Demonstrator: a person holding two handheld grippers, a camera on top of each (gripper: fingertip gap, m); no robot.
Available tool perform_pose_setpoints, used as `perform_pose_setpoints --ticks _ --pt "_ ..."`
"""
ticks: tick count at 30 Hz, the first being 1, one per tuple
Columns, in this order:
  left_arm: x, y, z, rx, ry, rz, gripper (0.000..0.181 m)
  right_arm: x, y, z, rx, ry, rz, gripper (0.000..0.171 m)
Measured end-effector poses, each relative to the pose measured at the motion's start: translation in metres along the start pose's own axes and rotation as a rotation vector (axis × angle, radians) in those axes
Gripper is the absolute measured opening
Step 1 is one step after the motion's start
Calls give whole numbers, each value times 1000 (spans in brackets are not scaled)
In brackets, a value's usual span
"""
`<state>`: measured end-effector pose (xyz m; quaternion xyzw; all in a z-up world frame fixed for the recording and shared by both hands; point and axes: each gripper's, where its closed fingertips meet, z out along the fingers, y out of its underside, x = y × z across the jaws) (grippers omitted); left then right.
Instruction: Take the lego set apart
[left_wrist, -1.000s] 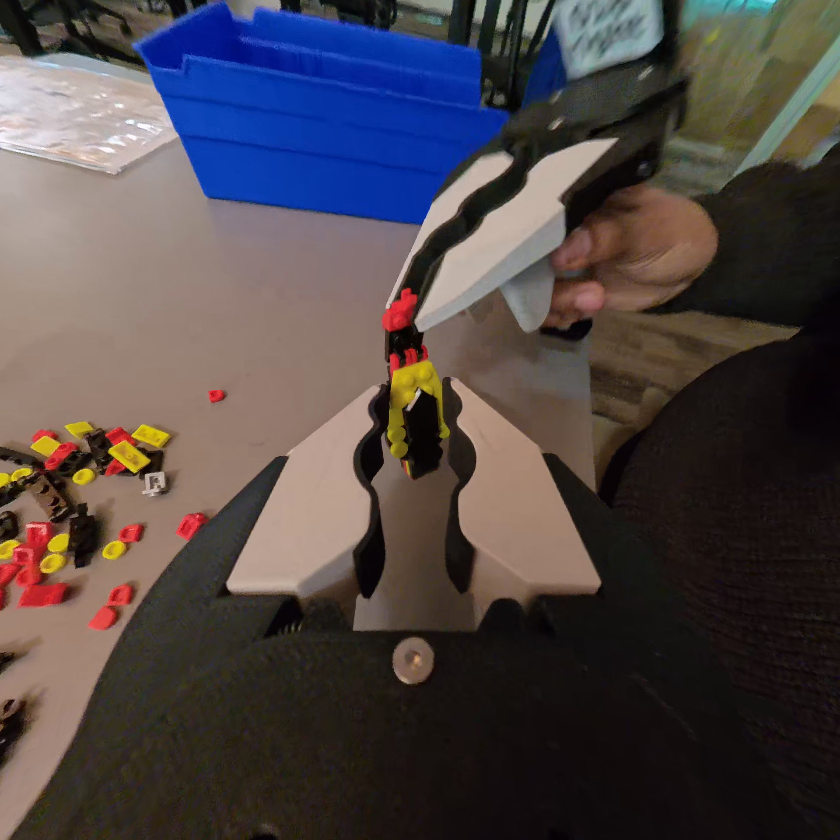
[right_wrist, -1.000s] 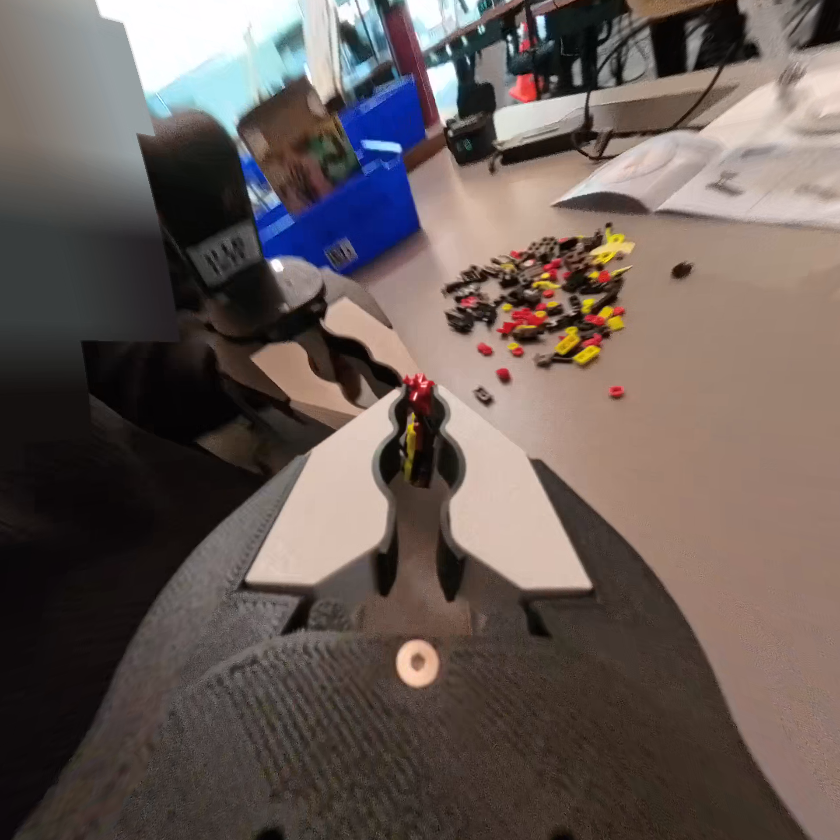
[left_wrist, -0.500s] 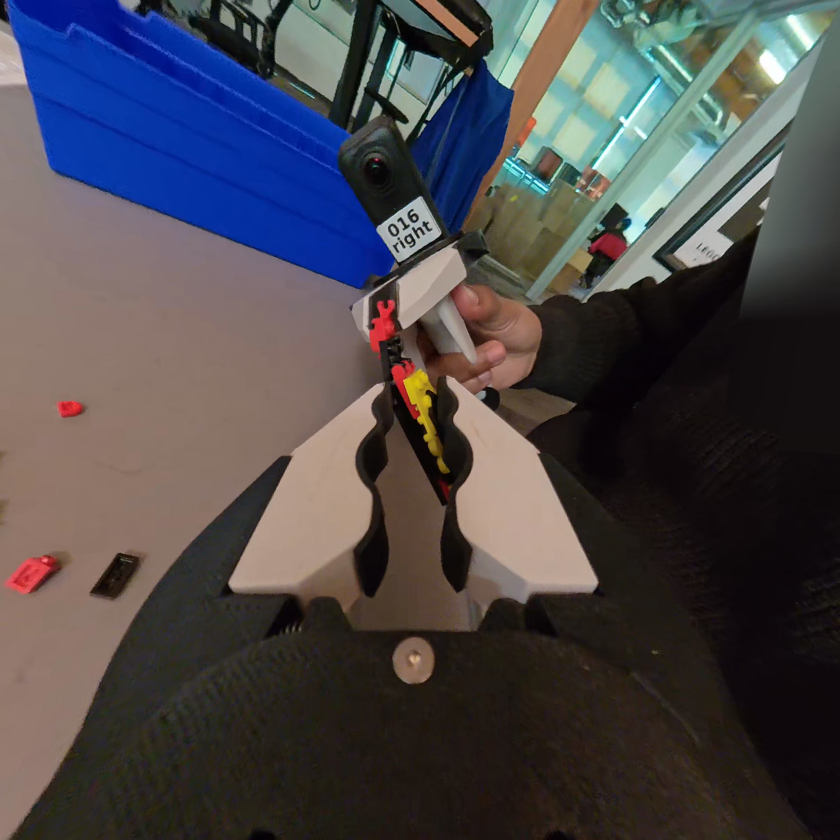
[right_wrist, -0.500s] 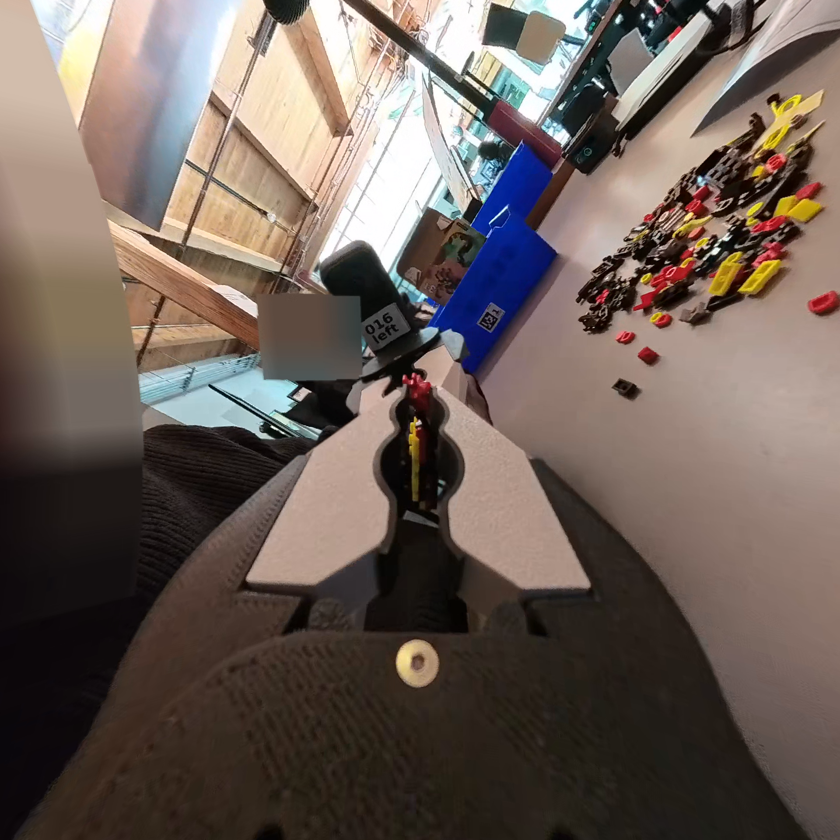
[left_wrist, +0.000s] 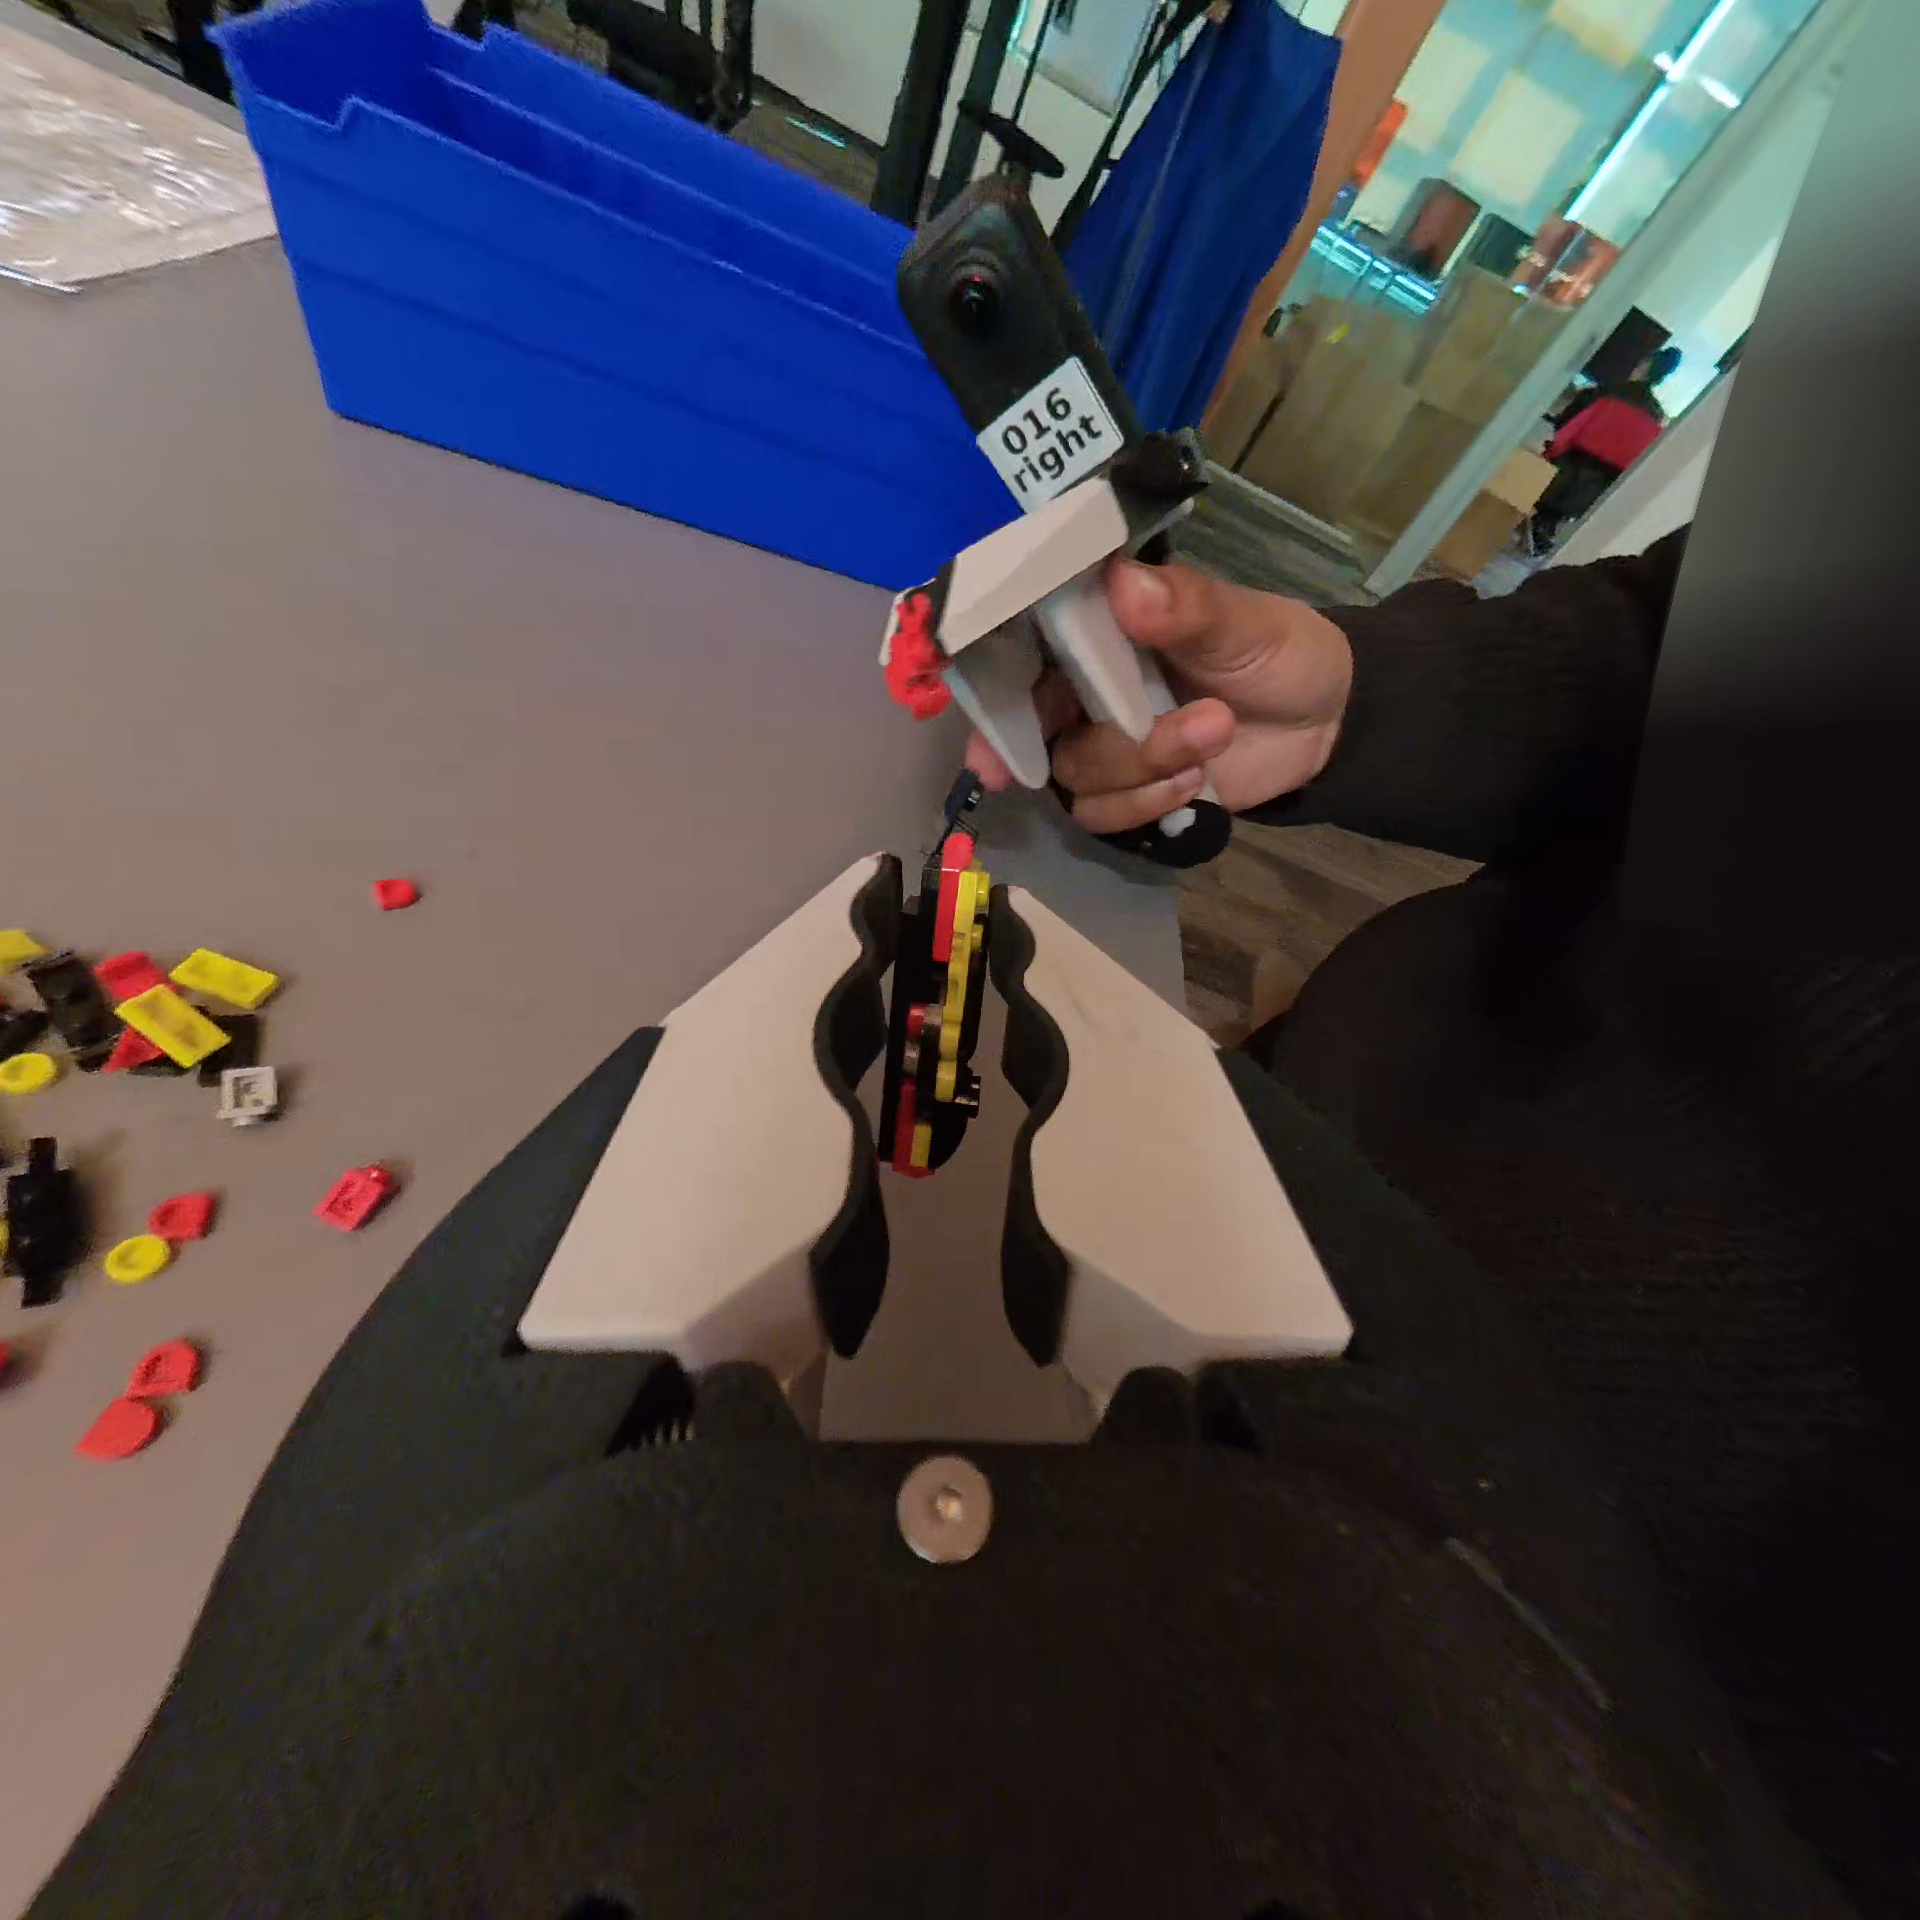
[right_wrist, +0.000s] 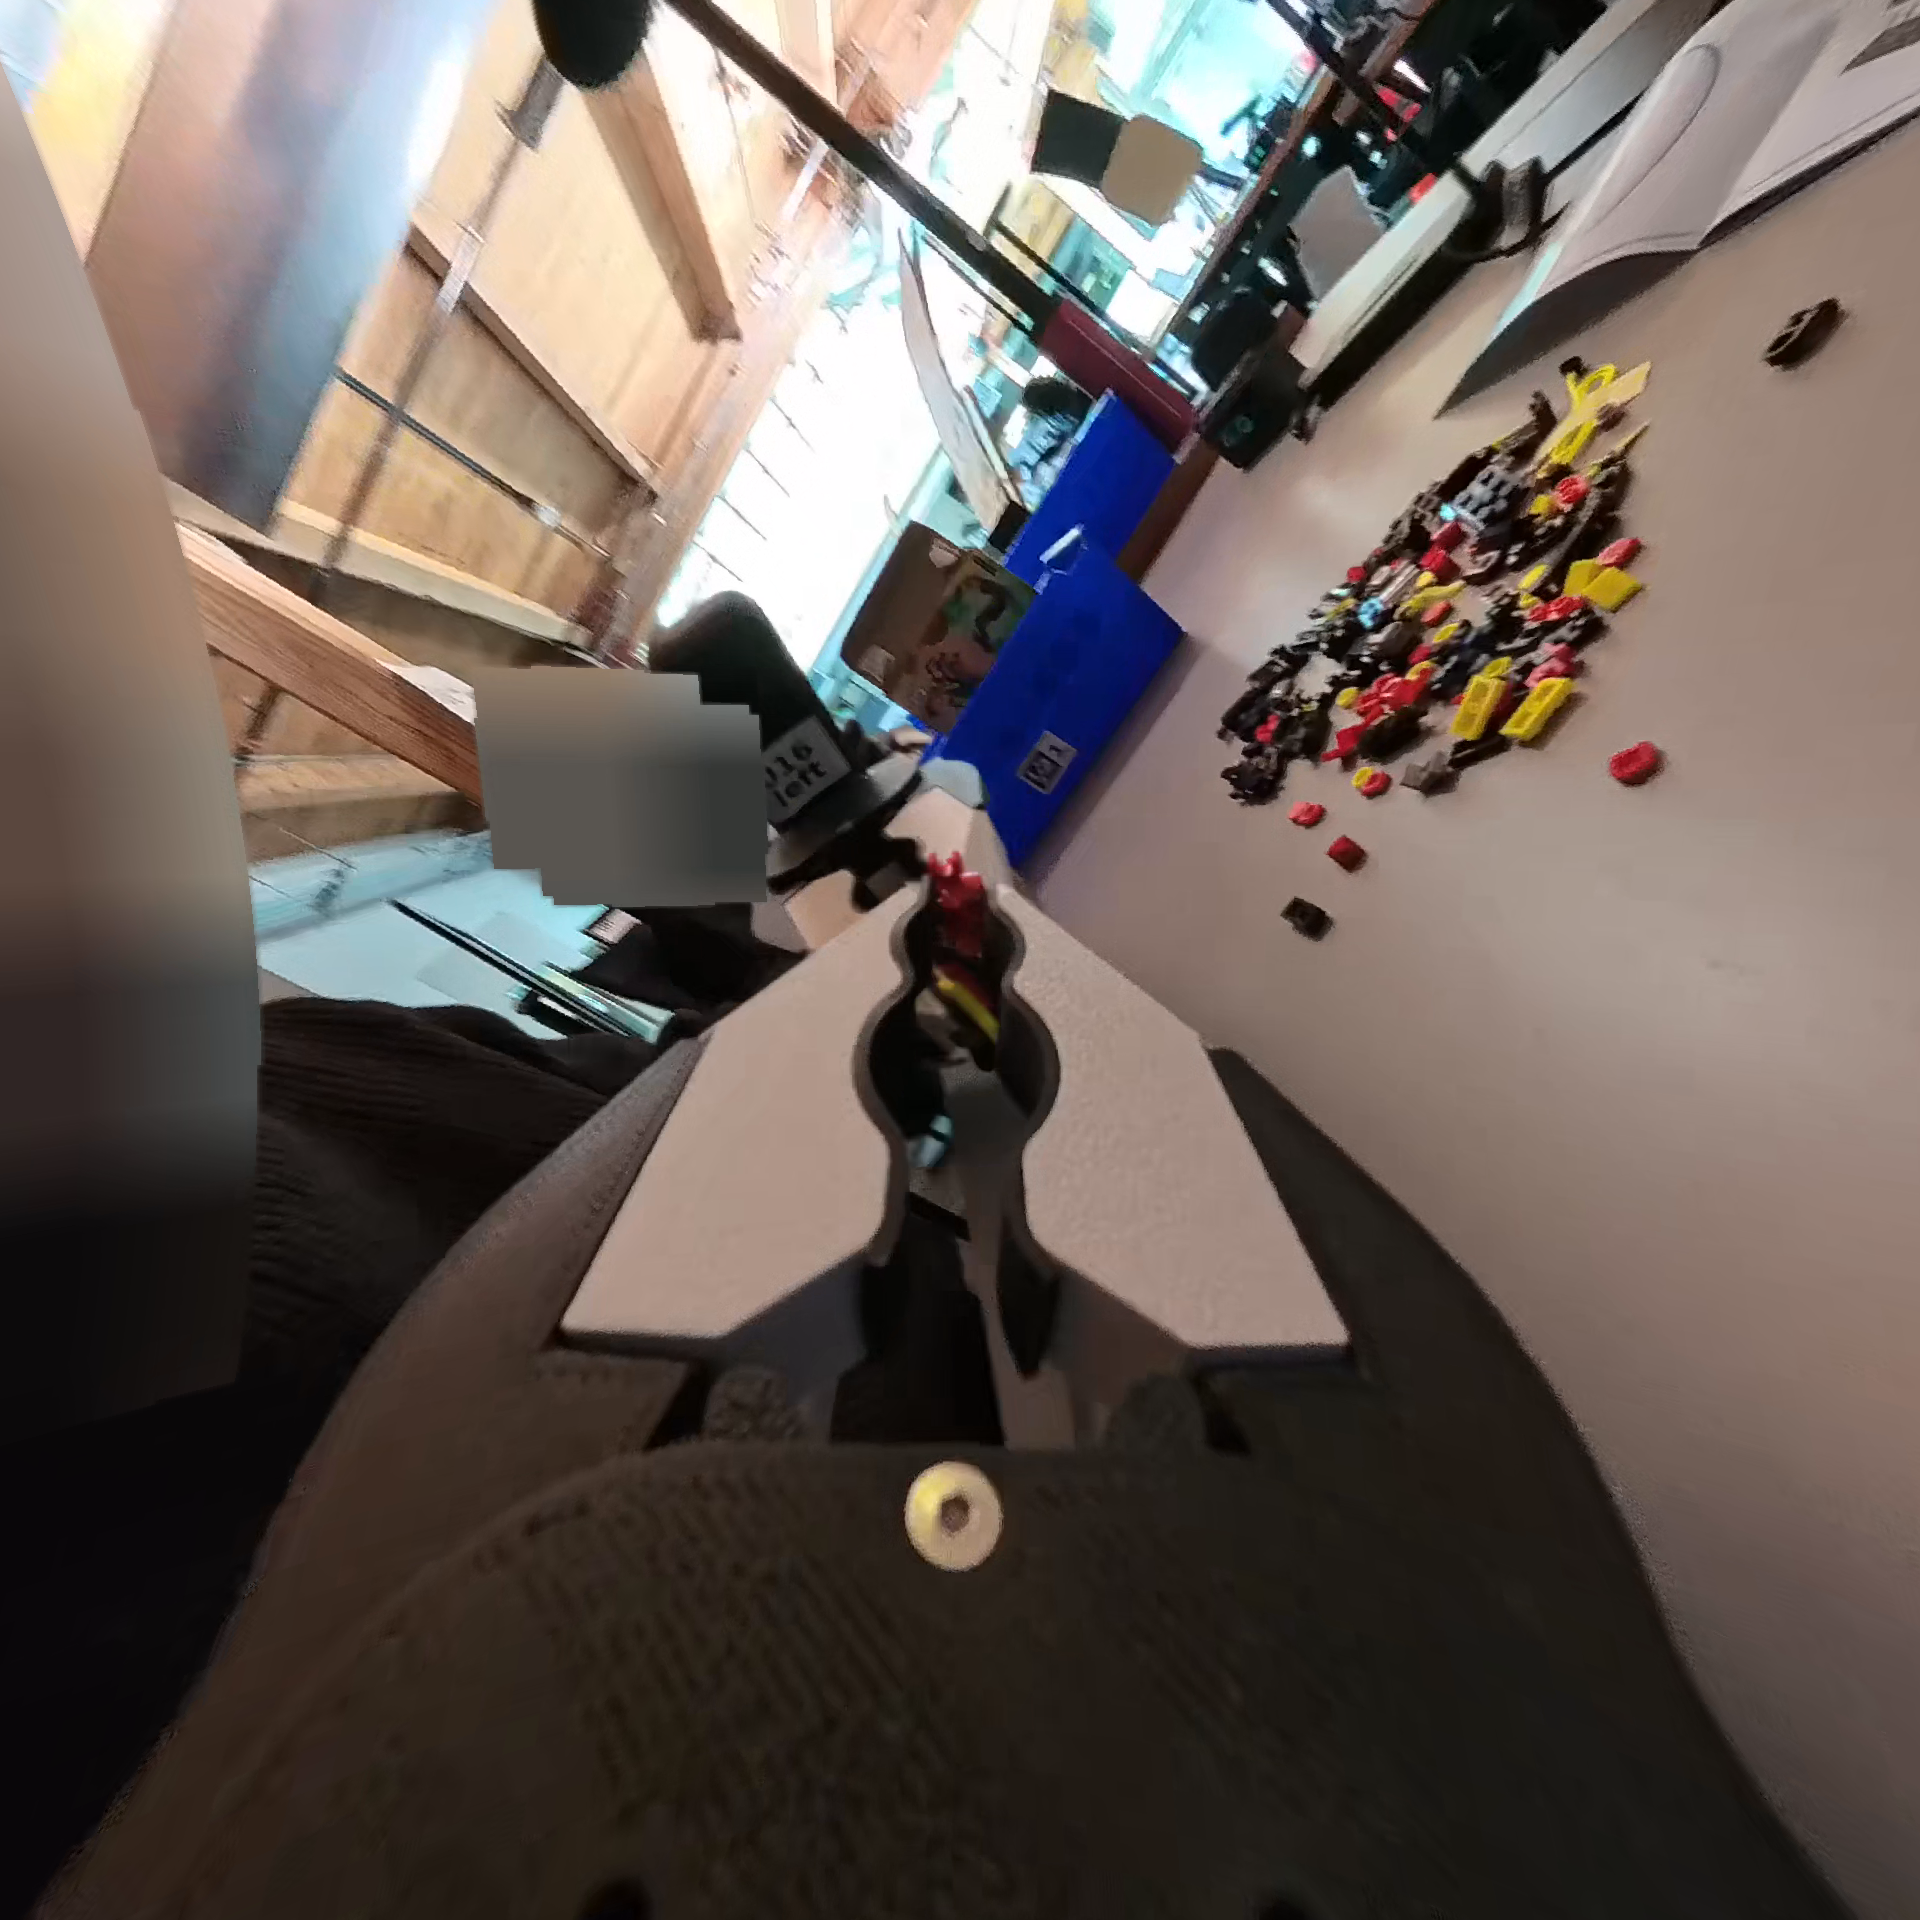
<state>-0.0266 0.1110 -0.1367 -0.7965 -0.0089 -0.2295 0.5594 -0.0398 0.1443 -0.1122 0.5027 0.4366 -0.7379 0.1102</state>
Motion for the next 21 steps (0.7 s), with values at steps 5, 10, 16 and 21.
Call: perform_pose_setpoints --ticks 5,10,16,21 --pt "-11 17 4 -81 -41 -49 14 4 6 1 -19 -23 51 7" --pt "-14 27 8 -127 -35 -72 15 6 19 5 -141 73 -257 6" --pt "-15 29 8 -140 -57 -33 14 -25 12 5 -194 247 -1174 6" --pt "-15 30 9 -144 -67 -7 14 -39 10 2 -143 205 -1215 6"
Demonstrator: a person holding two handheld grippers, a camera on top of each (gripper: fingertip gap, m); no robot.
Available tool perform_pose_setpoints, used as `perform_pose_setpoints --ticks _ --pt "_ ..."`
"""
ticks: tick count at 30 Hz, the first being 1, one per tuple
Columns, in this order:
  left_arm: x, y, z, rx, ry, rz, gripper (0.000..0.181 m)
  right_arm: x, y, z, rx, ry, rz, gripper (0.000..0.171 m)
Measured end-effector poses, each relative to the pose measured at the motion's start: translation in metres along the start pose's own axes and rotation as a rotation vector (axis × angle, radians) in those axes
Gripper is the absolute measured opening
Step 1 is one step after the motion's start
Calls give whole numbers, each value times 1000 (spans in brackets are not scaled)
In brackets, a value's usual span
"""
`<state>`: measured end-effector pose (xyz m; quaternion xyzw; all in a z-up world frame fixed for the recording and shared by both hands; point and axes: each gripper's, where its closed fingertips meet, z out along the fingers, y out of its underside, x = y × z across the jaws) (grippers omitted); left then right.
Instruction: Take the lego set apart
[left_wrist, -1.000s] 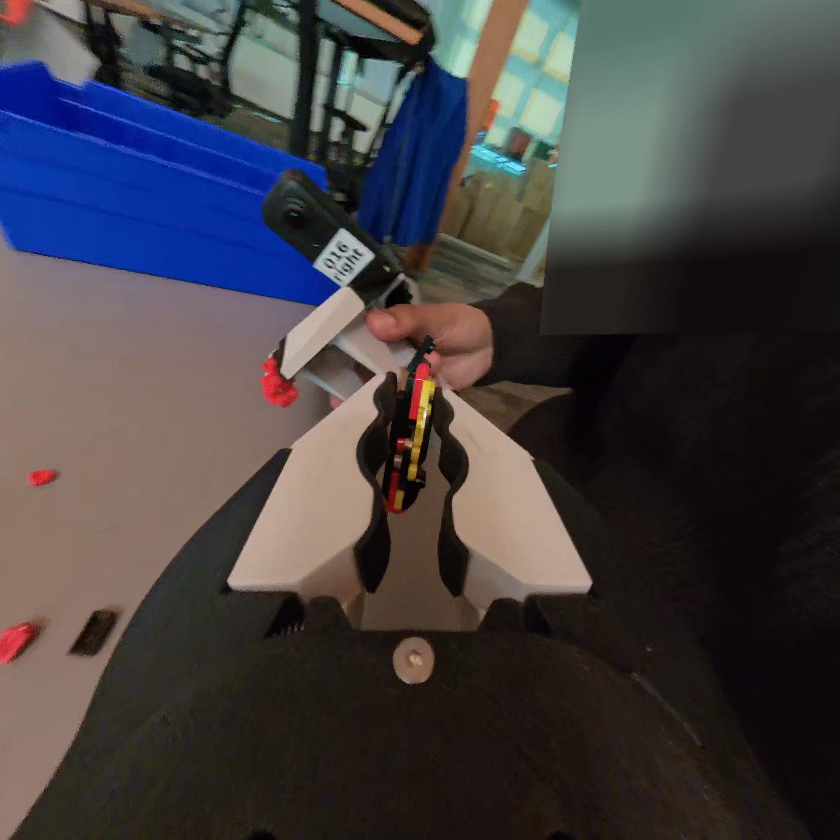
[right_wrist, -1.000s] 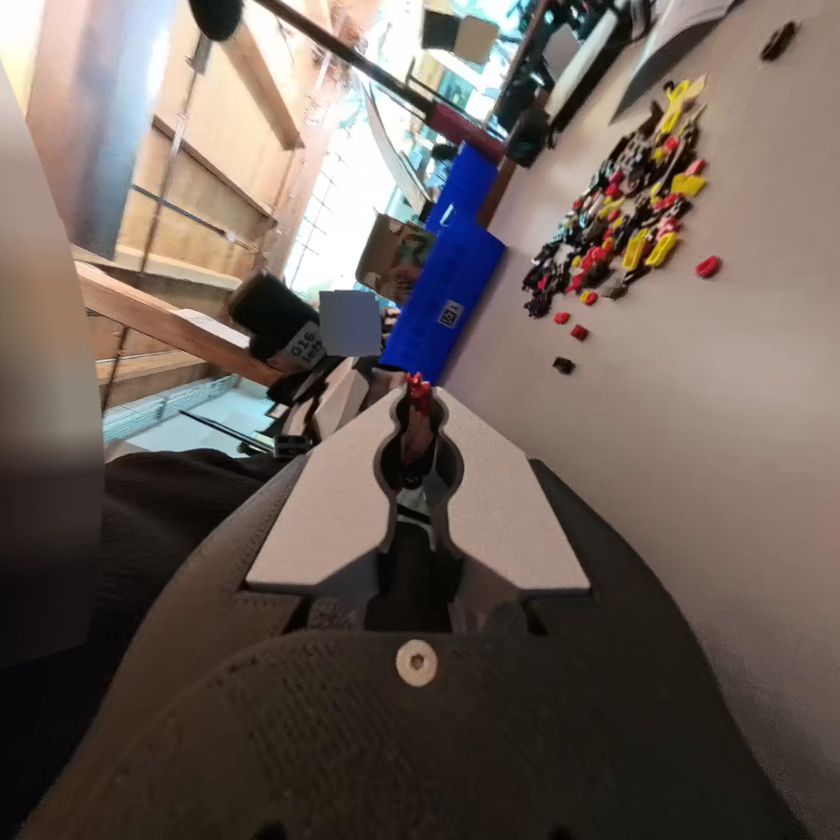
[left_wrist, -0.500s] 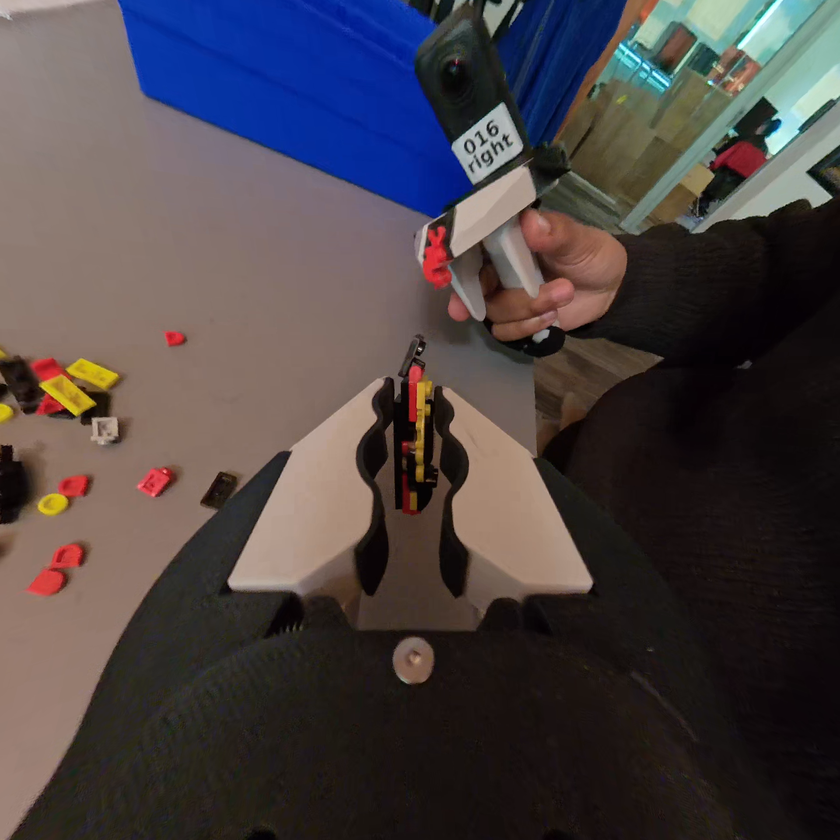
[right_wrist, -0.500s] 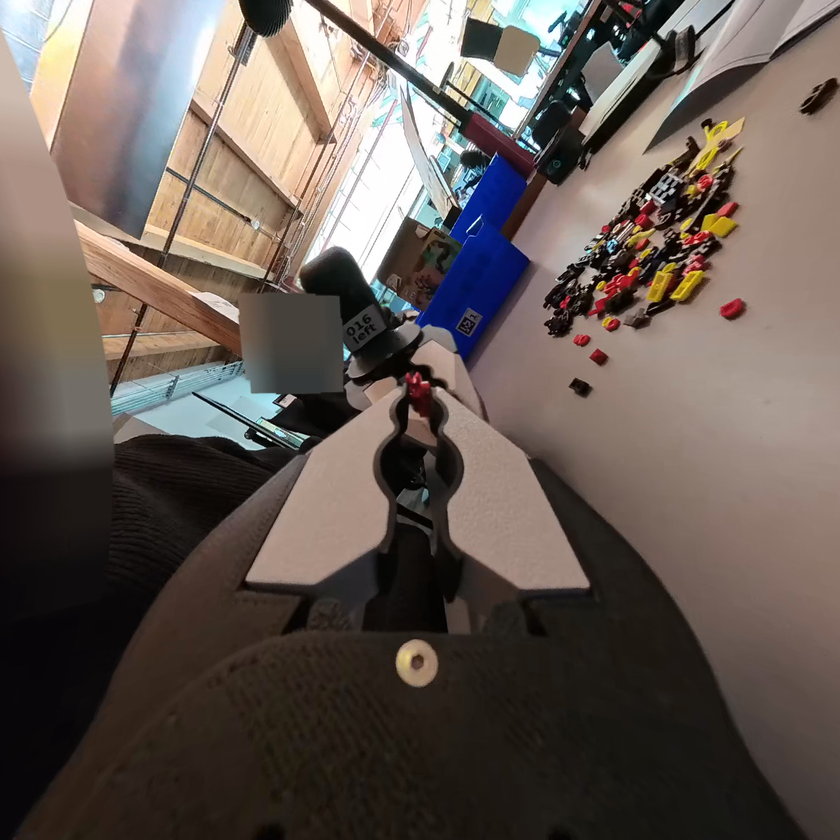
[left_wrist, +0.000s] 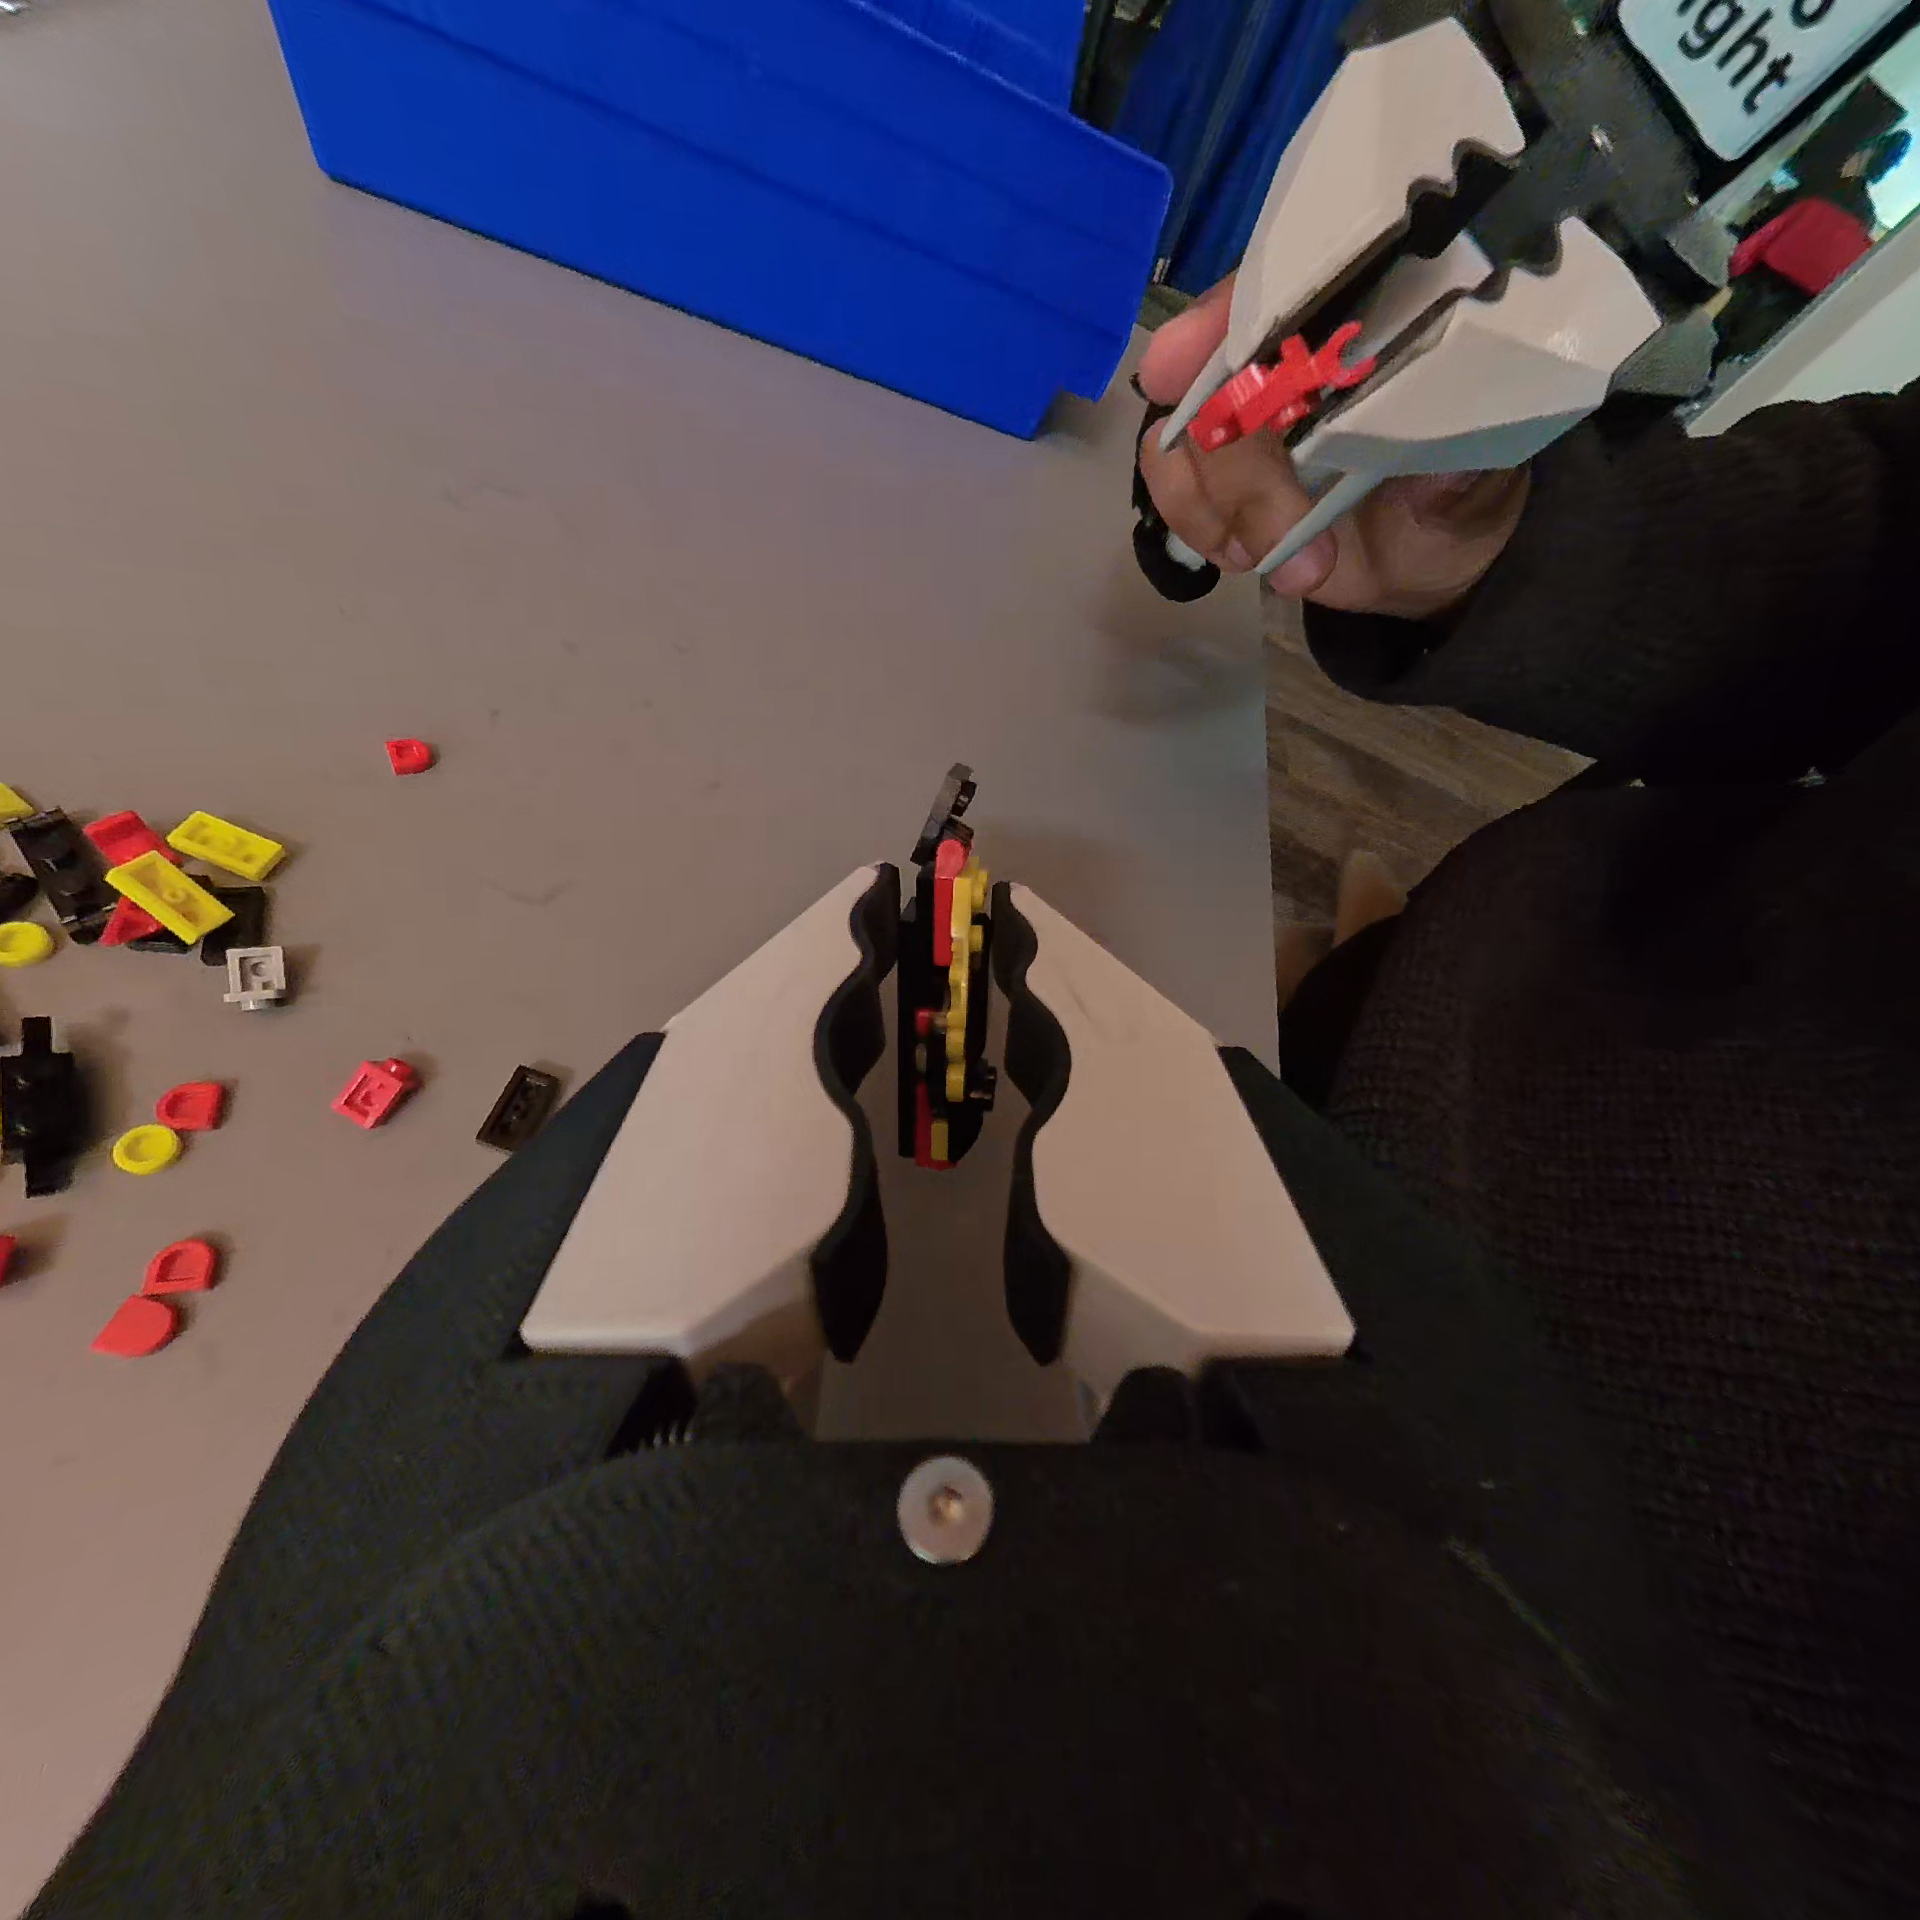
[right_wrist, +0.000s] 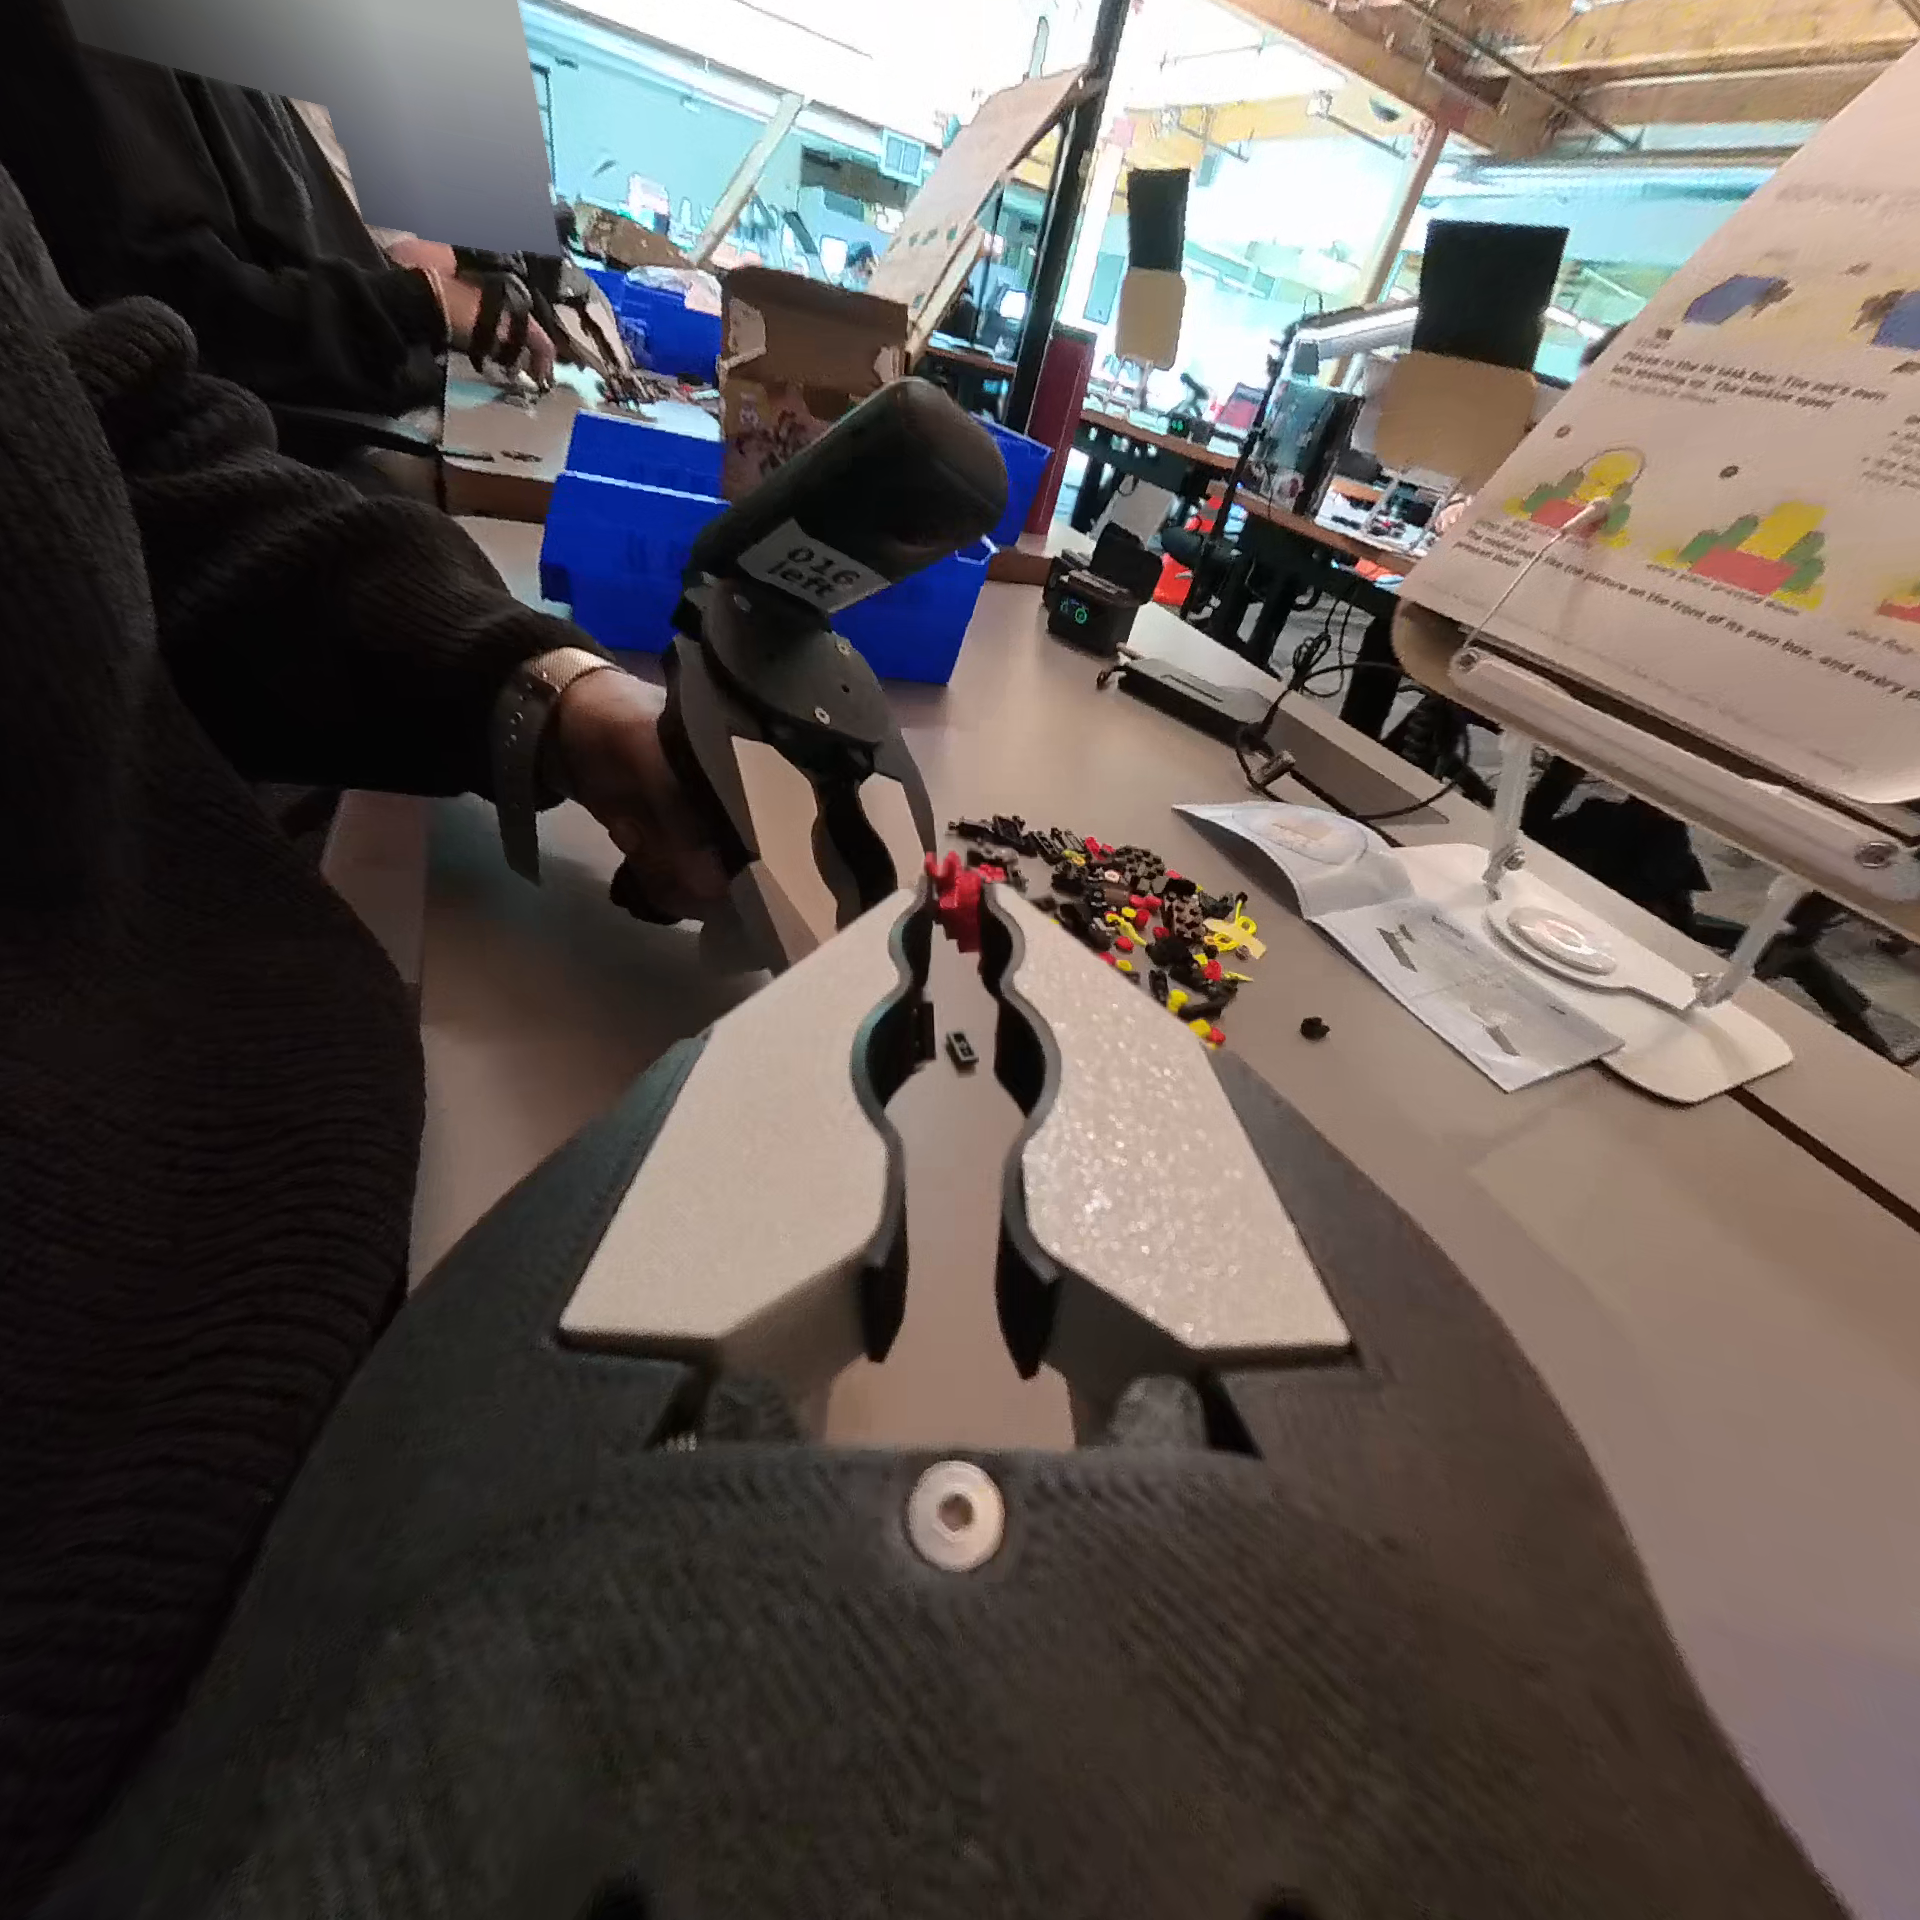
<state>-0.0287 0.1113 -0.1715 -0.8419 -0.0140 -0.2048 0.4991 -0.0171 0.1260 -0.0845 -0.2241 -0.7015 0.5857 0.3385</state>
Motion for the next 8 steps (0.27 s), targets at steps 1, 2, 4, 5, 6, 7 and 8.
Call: perform_pose_setpoints --ticks 1,2,4,5,6,7,8 --pt "1 0 0 0 2 3 14 2 -1 0 7 -2 24 6" --pt "1 0 0 -3 3 5 14 4 -1 -1 16 -1 70 6" --pt "0 2 1 -9 -1 11 15 11 -2 0 57 -23 277 7" --pt "0 3 2 -13 -3 14 15 17 -1 1 74 -27 451 6" --pt "0 4 2 -17 -4 15 15 21 -2 2 111 -54 636 6" --pt "0 4 3 -19 -4 15 15 24 -7 1 176 -97 796 6" --pt "0 5 3 -22 -4 14 15 29 -11 -2 239 -122 911 6"
